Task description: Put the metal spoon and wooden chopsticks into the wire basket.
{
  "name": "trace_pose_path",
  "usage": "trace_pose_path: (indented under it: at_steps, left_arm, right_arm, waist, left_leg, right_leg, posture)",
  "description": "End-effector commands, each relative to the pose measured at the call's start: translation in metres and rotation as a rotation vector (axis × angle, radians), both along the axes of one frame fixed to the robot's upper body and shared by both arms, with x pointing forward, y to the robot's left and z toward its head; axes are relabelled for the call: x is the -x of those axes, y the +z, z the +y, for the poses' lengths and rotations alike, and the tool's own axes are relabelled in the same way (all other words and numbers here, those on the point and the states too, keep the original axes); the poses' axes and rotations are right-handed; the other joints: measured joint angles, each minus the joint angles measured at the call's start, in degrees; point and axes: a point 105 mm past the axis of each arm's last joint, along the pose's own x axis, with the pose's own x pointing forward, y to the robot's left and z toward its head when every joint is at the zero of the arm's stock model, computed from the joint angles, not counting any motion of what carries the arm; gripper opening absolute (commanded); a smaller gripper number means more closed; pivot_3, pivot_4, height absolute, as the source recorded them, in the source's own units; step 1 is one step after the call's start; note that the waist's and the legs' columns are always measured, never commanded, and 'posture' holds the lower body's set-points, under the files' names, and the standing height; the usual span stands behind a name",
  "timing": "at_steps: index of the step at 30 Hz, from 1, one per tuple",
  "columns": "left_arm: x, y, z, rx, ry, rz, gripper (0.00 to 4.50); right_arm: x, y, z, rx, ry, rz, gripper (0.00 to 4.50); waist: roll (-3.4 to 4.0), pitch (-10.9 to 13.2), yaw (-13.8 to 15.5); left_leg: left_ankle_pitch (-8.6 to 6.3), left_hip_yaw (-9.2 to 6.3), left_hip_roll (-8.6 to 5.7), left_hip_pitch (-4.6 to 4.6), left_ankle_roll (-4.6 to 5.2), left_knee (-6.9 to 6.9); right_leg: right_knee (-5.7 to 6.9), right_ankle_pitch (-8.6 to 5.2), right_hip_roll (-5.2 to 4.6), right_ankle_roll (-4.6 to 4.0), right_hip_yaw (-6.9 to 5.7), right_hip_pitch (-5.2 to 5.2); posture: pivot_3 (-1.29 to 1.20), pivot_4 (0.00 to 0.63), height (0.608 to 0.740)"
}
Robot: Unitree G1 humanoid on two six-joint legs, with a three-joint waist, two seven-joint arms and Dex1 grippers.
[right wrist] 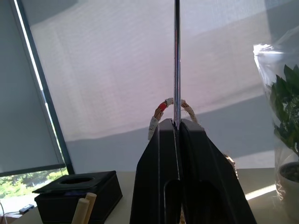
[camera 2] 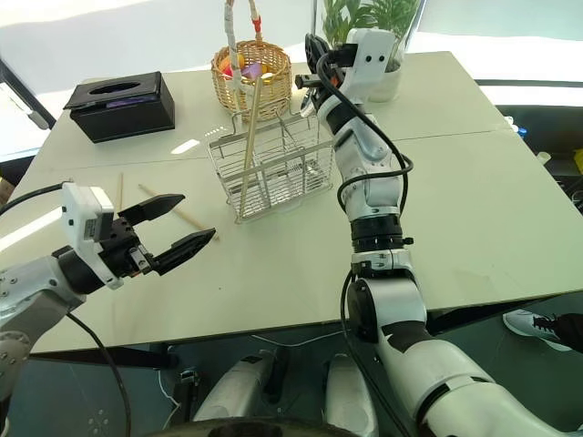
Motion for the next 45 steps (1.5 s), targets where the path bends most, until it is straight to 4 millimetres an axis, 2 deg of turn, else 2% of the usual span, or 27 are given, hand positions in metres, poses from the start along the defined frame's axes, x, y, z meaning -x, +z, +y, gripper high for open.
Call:
trace_pose_path:
  at_steps: [1, 6, 11, 14, 17, 20, 21, 26, 30, 33, 36, 38, 42, 45]
  left_arm:
    - [0.006, 0.009, -0.003, -0.011, -0.003, -0.039, 4.5]
    - [0.008, 0.007, -0.002, -0.005, -0.001, -0.023, 4.5]
    - [0.006, 0.007, -0.002, -0.006, -0.003, -0.022, 4.5]
    - [0.006, 0.007, -0.003, -0.005, -0.005, -0.024, 4.5]
    - [0.005, 0.007, -0.003, -0.004, -0.006, -0.028, 4.5]
    - [0.004, 0.007, -0.004, -0.001, -0.007, -0.031, 4.5]
    - [0.004, 0.007, -0.004, -0.001, -0.006, -0.032, 4.5]
    - [0.002, 0.006, 0.001, 0.001, 0.024, -0.044, 4.5]
    - [-0.001, 0.004, 0.009, 0.049, 0.084, -0.046, 4.5]
    - [-0.005, -0.002, 0.016, 0.068, 0.132, -0.042, 4.5]
    - [-0.013, -0.01, 0.033, 0.078, 0.248, -0.049, 4.5]
    - [-0.023, -0.019, 0.049, 0.055, 0.37, -0.057, 4.5]
    - [-0.035, -0.034, 0.071, 0.055, 0.56, -0.05, 4.5]
    - [-0.041, -0.042, 0.076, 0.075, 0.664, -0.038, 4.5]
  right_arm:
    - [0.003, -0.004, 0.004, 0.003, 0.007, -0.031, 0.03]
    - [0.002, -0.028, 0.003, 0.026, -0.011, -0.005, 0.03]
    - [0.001, -0.041, -0.002, 0.043, -0.032, 0.008, 0.03]
    - [0.001, -0.044, -0.006, 0.04, -0.05, 0.008, 1.01]
    - [0.002, -0.043, -0.007, 0.034, -0.048, -0.002, 2.47]
    - [0.004, -0.041, -0.008, 0.043, -0.066, -0.009, 4.12]
    - [0.004, -0.04, -0.008, 0.047, -0.07, -0.012, 4.42]
    - [0.01, -0.02, -0.013, 0.05, -0.081, -0.047, 4.42]
    - [0.024, 0.021, -0.033, 0.056, -0.115, -0.112, 4.42]
    - [0.03, 0.034, -0.041, 0.099, -0.116, -0.102, 4.42]
    - [0.036, 0.03, -0.043, 0.251, -0.067, -0.014, 4.42]
    - [0.045, 0.019, -0.042, 0.384, 0.006, 0.08, 4.42]
    - [0.078, 0.007, -0.041, 0.55, 0.212, 0.203, 4.42]
    - [0.1, 0.005, -0.041, 0.648, 0.331, 0.249, 4.42]
  waist:
    - [0.0, 0.0, 0.06]
    - [0.01, 0.0, 0.16]
    - [0.01, 0.01, 0.07]
    - [0.01, 0.0, 0.07]
    - [0.01, 0.0, 0.08]
    - [0.01, 0.0, 0.09]
    - [0.01, 0.0, 0.09]
    - [0.01, 0.01, 0.18]
    - [0.03, 0.02, 0.39]
    - [0.02, 0.01, 0.39]
    - [0.01, 0.01, 0.39]
    - [0.02, 0.01, 0.5]
    - [-0.04, 0.03, 0.52]
    - [-0.1, 0.04, 0.52]
  left_leg:
    - [0.0, 0.0, 0.0, 0.0, 0.0, 0.0]
    - [0.02, 0.0, 0.0, 0.0, -0.03, 0.0]
    - [0.02, 0.01, 0.01, 0.0, -0.04, 0.0]
    - [0.02, 0.0, 0.02, 0.01, -0.04, 0.0]
    - [0.02, 0.01, 0.02, 0.02, -0.04, 0.0]
    - [0.03, 0.01, 0.02, 0.03, -0.05, 0.0]
    - [0.03, 0.01, 0.02, 0.03, -0.05, 0.0]
    - [0.03, 0.01, 0.02, 0.02, -0.05, 0.0]
    - [0.03, 0.01, 0.02, 0.01, -0.05, 0.0]
    - [0.03, 0.01, 0.02, 0.01, -0.05, 0.0]
    - [0.02, 0.01, 0.03, 0.01, -0.04, 0.0]
    - [0.02, 0.03, 0.03, -0.02, -0.03, 0.01]
    - [-0.01, 0.06, 0.04, -0.12, 0.03, 0.04]
    - [-0.06, 0.08, 0.03, -0.21, 0.11, 0.09]
  right_leg:
    - [0.0, 0.0, 0.0, -0.01, 0.0, 0.0]
    - [0.0, 0.02, 0.02, -0.04, 0.0, 0.0]
    - [0.0, 0.02, 0.03, -0.04, 0.0, -0.01]
    - [0.0, 0.02, 0.03, -0.04, 0.0, -0.01]
    - [0.0, 0.03, 0.03, -0.05, 0.0, 0.01]
    - [0.0, 0.03, 0.04, -0.06, 0.0, 0.01]
    - [0.0, 0.03, 0.04, -0.06, 0.0, 0.01]
    - [0.0, 0.03, 0.03, -0.06, 0.01, 0.0]
    - [0.0, 0.03, 0.02, -0.07, 0.02, -0.01]
    - [-0.01, 0.02, 0.0, -0.08, 0.01, 0.0]
    - [-0.02, -0.07, -0.03, -0.24, 0.01, 0.0]
    - [-0.06, -0.08, -0.06, -0.27, 0.02, 0.0]
    - [-0.15, -0.09, -0.13, -0.28, 0.01, 0.0]
    - [-0.24, -0.09, -0.15, -0.27, -0.01, 0.02]
  posture:
    - [0.0, 0.15, 0.74]
    - [0.0, 0.15, 0.74]
    - [0.0, 0.15, 0.74]
    - [0.0, 0.15, 0.74]
    - [0.0, 0.15, 0.74]
    - [0.0, 0.15, 0.74]
    - [0.0, 0.15, 0.74]
    - [0.0, 0.15, 0.74]
    - [0.0, 0.15, 0.74]
    - [0.0, 0.15, 0.74]
    - [0.0, 0.15, 0.74]
    - [0.0, 0.15, 0.74]
    - [0.0, 0.15, 0.74]
    - [0.0, 0.15, 0.74]
